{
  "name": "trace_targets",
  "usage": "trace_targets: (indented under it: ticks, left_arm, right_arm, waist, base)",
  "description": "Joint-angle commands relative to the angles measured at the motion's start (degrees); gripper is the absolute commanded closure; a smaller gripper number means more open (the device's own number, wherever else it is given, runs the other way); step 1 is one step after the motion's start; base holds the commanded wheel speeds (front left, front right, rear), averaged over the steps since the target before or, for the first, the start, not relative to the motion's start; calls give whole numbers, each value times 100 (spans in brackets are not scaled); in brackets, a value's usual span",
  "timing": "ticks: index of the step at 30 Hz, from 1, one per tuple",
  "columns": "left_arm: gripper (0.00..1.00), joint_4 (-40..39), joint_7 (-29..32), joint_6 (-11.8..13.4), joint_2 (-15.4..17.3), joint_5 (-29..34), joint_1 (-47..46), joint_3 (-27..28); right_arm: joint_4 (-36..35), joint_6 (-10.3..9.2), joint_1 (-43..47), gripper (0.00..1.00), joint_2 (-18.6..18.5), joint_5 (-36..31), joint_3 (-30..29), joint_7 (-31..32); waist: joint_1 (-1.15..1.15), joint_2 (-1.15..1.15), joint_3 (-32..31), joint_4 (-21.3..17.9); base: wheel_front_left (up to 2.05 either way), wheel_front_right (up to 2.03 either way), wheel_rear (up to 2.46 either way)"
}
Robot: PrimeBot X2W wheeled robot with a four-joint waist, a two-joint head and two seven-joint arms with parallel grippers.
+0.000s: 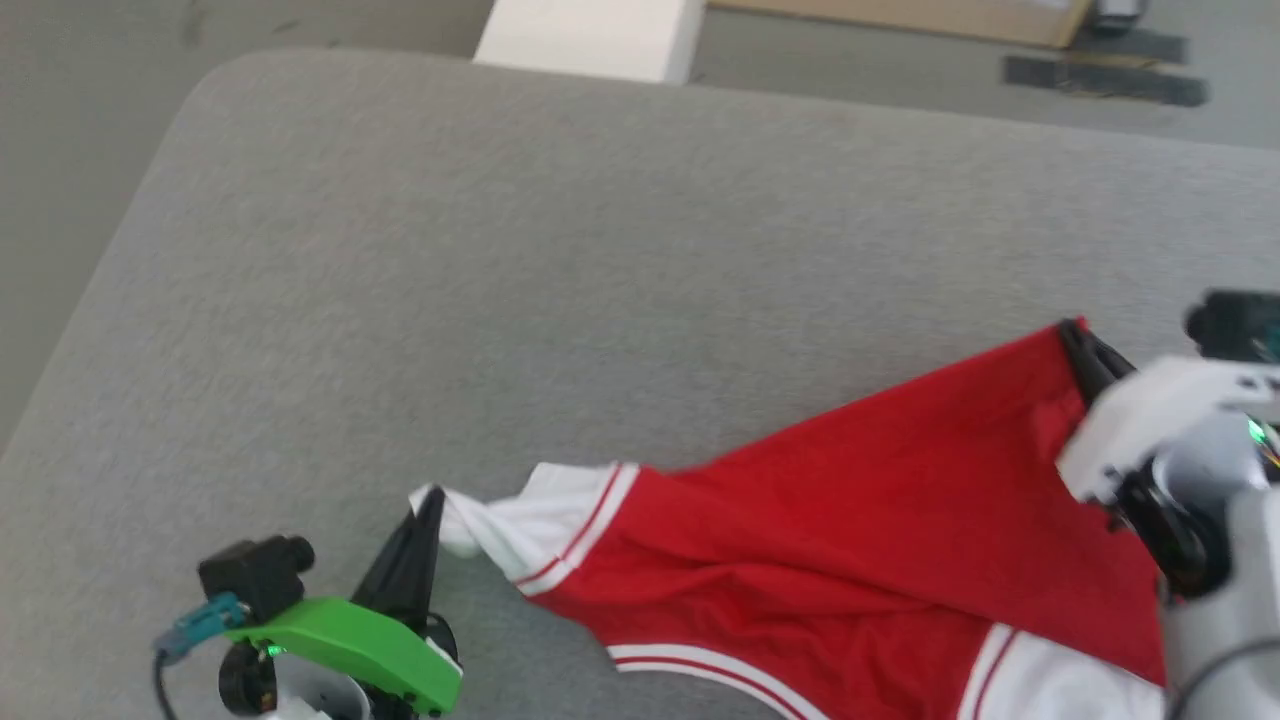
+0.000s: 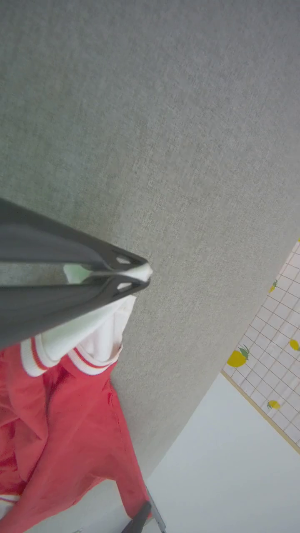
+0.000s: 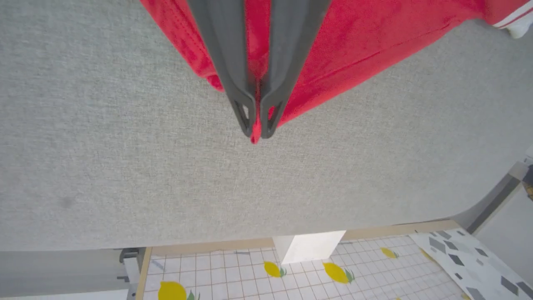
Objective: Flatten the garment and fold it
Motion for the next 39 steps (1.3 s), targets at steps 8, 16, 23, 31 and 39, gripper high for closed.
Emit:
trace_targets:
  ticks: [8,16,23,31,39]
  left_arm:
    - [100,-754,350,-216,334,-183,-864,192]
    - [100,-804,1082,-200,390,-484,-2915,418]
    - [100,-160,1387,-116,384,-444,-4973,605]
    - [100,792,1325,-66,504,-47,-7280,759]
    - [100,1418,820,-76,484,77,-8926,1068]
  right_arm:
    - [-1840,-9,625,100,-156,0,-225,646]
    - [-2465,-9,-289,100,-608,-182,60,1521]
    - [-2121,-9,-1822,100,-888,-339,470,1839]
    - [-1324,-9,-4032,100,-909,-839,945,1522]
    - [-639,-9,-5542,100,-655,-1530,944,677]
  waist:
    - [0,0,-475,-911]
    - [0,0,68,-1214]
    - [0,0,822,-1432]
    - [0,0,1681,-1648]
    - [0,0,2050,-1691]
  base:
    - [0,0,0]
    - [0,0,0]
    - [0,0,0]
    - [0,0,0]
    - [0,0,0]
